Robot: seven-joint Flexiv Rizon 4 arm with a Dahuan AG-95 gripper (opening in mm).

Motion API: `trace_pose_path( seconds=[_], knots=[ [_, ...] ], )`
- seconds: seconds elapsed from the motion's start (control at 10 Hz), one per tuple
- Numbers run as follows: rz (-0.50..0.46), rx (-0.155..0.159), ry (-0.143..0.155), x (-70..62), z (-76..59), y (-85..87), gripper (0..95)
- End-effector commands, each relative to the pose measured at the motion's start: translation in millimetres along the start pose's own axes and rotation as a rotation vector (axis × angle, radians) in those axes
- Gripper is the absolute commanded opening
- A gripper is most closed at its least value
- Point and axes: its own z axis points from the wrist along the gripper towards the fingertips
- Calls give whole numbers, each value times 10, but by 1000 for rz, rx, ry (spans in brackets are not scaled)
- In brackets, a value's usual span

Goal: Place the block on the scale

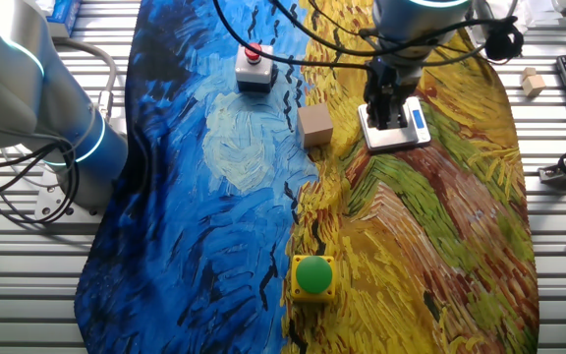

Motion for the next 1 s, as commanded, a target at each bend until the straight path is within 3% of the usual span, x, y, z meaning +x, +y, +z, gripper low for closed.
trace_pose_path(
  seconds=[0.1, 1.0],
  knots=[
    [8, 0, -8, 13, -6, -2, 0],
    [33, 2, -8, 8, -6, -2, 0]
  ],
)
